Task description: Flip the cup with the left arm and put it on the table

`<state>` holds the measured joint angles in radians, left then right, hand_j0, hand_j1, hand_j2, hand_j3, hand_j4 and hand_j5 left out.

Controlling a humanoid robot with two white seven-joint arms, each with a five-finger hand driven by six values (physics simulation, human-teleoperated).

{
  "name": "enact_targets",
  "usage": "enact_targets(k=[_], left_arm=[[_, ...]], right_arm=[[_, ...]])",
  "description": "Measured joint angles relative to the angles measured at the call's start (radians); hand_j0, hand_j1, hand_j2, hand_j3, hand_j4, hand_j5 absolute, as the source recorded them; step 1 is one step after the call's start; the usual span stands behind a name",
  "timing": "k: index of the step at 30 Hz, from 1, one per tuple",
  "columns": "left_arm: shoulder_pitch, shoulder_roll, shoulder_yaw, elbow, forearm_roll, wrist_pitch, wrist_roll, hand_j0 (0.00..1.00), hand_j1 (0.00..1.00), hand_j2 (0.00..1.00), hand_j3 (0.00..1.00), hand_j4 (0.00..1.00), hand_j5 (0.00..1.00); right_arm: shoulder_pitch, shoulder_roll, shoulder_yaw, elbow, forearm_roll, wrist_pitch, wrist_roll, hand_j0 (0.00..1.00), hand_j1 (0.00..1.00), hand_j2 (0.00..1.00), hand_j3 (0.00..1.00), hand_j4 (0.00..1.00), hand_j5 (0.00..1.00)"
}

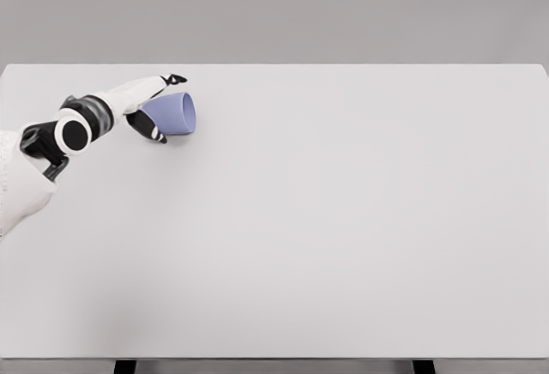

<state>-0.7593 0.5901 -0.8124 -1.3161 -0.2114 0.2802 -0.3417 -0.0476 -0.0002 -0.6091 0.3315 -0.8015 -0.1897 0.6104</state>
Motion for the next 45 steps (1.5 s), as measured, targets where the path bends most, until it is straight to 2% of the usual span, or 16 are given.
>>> enact_targets(k=[6,10,14,21,24,27,30,33,36,40,45], left_arm=[[-0.011,-0.017,-0.017,0.004,0.002,0.019,0.001,1.0,1.0,1.0,1.0,1.0,1.0],[-0.015,-0.025,-0.036,0.012,0.012,0.043,0.001,0.82,0.82,0.82,0.82,0.82,0.82],[-0.015,-0.03,-0.042,0.019,0.046,0.054,0.003,0.72,0.72,0.72,0.72,0.72,0.72],[-0.011,-0.028,-0.034,0.01,0.096,0.067,0.006,0.67,0.67,0.67,0.67,0.67,0.67],[-0.005,-0.019,-0.025,-0.035,0.194,0.03,0.012,0.6,0.6,0.6,0.6,0.6,0.6],[0.009,-0.006,0.017,-0.055,0.295,-0.075,0.043,0.61,0.61,0.61,0.61,0.61,0.61],[0.025,0.009,0.038,-0.059,0.451,-0.156,0.081,0.61,0.61,0.61,0.61,0.61,0.61],[0.084,0.015,0.087,-0.055,0.595,-0.19,0.103,0.61,0.61,0.61,0.61,0.61,0.61],[0.12,0.007,0.15,-0.04,0.689,-0.24,0.132,0.57,0.57,0.57,0.57,0.57,0.57],[0.152,-0.01,0.18,-0.019,0.762,-0.316,0.16,0.58,0.58,0.58,0.58,0.58,0.58],[0.199,-0.09,0.191,0.044,0.783,-0.395,0.179,0.6,0.6,0.6,0.6,0.6,0.6]], right_arm=[[0.002,0.0,0.0,0.0,0.0,0.0,0.0,1.0,1.0,1.0,1.0,1.0,1.0],[0.0,0.0,0.0,0.0,0.0,0.0,0.0,1.0,1.0,1.0,1.0,1.0,1.0],[0.002,0.0,0.0,0.0,0.0,0.0,0.0,1.0,1.0,1.0,1.0,1.0,1.0],[0.0,0.0,0.0,0.0,0.0,0.0,0.0,1.0,1.0,1.0,1.0,1.0,1.0],[0.0,0.0,0.0,0.0,0.0,0.0,0.0,1.0,1.0,1.0,1.0,1.0,1.0],[0.0,0.0,0.0,0.0,0.0,0.0,0.0,1.0,1.0,1.0,1.0,1.0,1.0],[0.002,0.0,0.0,0.0,0.0,0.0,0.0,1.0,1.0,1.0,1.0,1.0,1.0],[0.0,0.0,0.0,0.0,0.0,0.0,0.0,1.0,1.0,1.0,1.0,1.0,1.0],[0.0,0.0,0.0,0.0,0.0,0.0,0.0,1.0,1.0,1.0,1.0,1.0,1.0],[0.0,0.0,0.0,0.0,0.0,0.0,0.0,1.0,1.0,1.0,1.0,1.0,1.0],[0.0,0.0,0.0,0.0,0.0,0.0,0.0,1.0,1.0,1.0,1.0,1.0,1.0]])
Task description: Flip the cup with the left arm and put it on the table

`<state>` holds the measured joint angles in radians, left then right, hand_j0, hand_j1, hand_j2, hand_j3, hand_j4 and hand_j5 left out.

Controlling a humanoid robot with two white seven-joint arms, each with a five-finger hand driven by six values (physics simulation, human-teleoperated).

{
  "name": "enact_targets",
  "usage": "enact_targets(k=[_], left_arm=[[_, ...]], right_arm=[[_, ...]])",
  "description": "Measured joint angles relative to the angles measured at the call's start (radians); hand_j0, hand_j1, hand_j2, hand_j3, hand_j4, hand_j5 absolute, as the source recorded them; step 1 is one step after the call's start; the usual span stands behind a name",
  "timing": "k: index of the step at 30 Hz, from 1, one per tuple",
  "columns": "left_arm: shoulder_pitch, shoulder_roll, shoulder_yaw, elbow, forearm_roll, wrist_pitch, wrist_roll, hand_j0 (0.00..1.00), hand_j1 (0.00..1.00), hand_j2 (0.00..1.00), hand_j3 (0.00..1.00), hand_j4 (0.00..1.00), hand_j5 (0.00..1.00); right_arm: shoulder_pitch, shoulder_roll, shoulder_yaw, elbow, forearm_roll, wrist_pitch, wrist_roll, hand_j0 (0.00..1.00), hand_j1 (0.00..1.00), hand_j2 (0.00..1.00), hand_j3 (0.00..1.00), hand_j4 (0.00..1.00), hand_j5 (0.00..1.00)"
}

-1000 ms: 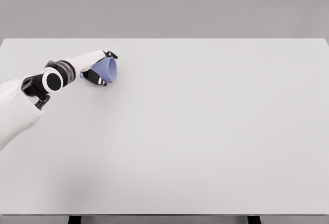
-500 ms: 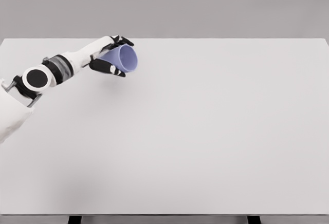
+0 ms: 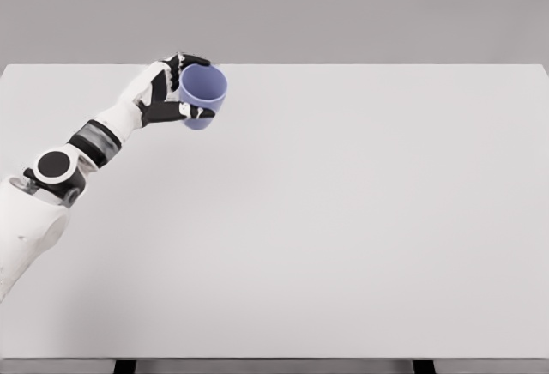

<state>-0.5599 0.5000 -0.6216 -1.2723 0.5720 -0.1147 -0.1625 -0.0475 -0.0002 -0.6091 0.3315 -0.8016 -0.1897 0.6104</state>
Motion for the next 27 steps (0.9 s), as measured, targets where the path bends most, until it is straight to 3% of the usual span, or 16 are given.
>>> enact_targets(k=[3,16,17,20,27], left_arm=[[0.037,-0.041,0.016,0.021,0.006,-0.041,0.004,0.6,0.6,0.6,0.6,0.6,0.6],[0.068,-0.119,0.03,0.117,0.053,-0.122,0.004,0.62,0.62,0.62,0.62,0.62,0.62],[0.066,-0.123,0.03,0.124,0.053,-0.122,0.004,0.64,0.64,0.64,0.64,0.64,0.64],[0.066,-0.129,0.03,0.135,0.052,-0.122,0.005,0.95,0.95,0.95,0.95,0.95,0.95],[0.066,-0.129,0.034,0.139,0.052,-0.121,0.006,0.99,0.99,0.99,0.99,0.99,0.99]], right_arm=[[0.0,0.0,0.0,0.0,0.0,0.0,0.0,1.0,1.0,1.0,1.0,1.0,1.0],[0.002,0.0,0.0,0.0,0.0,0.0,0.0,1.0,1.0,1.0,1.0,1.0,1.0],[0.002,0.0,0.0,0.0,0.0,0.0,0.0,1.0,1.0,1.0,1.0,1.0,1.0],[0.0,0.0,0.0,0.0,0.0,0.0,0.0,1.0,1.0,1.0,1.0,1.0,1.0],[0.0,0.0,0.0,0.0,0.0,0.0,0.0,1.0,1.0,1.0,1.0,1.0,1.0]])
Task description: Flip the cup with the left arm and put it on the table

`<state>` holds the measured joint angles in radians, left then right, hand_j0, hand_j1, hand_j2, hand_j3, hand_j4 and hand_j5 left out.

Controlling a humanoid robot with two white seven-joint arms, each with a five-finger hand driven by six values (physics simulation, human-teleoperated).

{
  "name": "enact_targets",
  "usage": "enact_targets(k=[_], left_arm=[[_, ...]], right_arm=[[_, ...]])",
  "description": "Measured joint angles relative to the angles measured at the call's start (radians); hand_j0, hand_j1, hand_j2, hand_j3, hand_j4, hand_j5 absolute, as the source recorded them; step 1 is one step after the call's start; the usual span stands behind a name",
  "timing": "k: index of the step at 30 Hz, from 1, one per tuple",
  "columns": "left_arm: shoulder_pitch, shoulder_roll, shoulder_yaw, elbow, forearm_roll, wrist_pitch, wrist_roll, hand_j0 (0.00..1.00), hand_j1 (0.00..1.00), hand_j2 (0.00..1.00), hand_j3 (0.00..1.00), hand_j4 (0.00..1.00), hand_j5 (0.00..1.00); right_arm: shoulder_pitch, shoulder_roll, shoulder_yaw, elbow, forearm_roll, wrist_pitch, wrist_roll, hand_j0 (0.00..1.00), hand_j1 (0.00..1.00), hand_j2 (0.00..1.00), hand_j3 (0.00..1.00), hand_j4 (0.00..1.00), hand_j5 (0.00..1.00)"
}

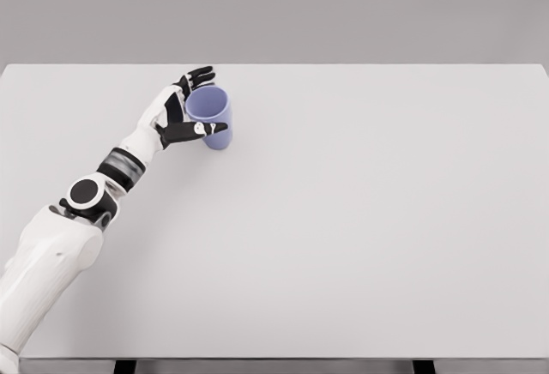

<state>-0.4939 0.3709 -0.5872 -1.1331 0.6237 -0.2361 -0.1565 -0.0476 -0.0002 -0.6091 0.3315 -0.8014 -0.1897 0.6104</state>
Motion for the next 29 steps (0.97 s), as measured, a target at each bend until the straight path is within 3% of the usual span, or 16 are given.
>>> enact_targets(k=[14,19,20,22,25,29], left_arm=[[0.008,0.039,0.002,-0.02,0.006,-0.003,-0.001,1.0,1.0,1.0,1.0,1.0,1.0],[0.012,0.226,0.003,-0.1,0.149,-0.008,-0.01,1.0,1.0,1.0,1.0,1.0,1.0],[0.035,0.271,0.003,-0.117,0.184,-0.021,-0.024,1.0,1.0,1.0,1.0,1.0,1.0],[0.104,0.36,0.003,-0.15,0.231,-0.113,-0.149,1.0,1.0,1.0,1.0,1.0,1.0],[0.192,0.497,0.002,-0.209,0.241,-0.274,-0.342,1.0,1.0,1.0,1.0,1.0,1.0],[0.247,0.652,0.002,-0.279,0.169,-0.349,-0.425,1.0,1.0,1.0,1.0,1.0,1.0]], right_arm=[[0.0,0.0,0.0,0.0,0.0,0.0,0.0,1.0,1.0,1.0,1.0,1.0,1.0],[0.002,0.0,0.0,0.0,0.0,0.0,0.0,1.0,1.0,1.0,1.0,1.0,1.0],[0.001,0.0,0.0,0.0,0.0,0.0,0.0,1.0,1.0,1.0,1.0,1.0,1.0],[0.0,0.0,0.0,0.0,0.0,0.0,0.0,1.0,1.0,1.0,1.0,1.0,1.0],[0.0,0.0,0.0,0.0,0.0,0.0,0.0,1.0,1.0,1.0,1.0,1.0,1.0],[0.002,0.0,0.0,0.0,0.0,0.0,0.0,1.0,1.0,1.0,1.0,1.0,1.0]])
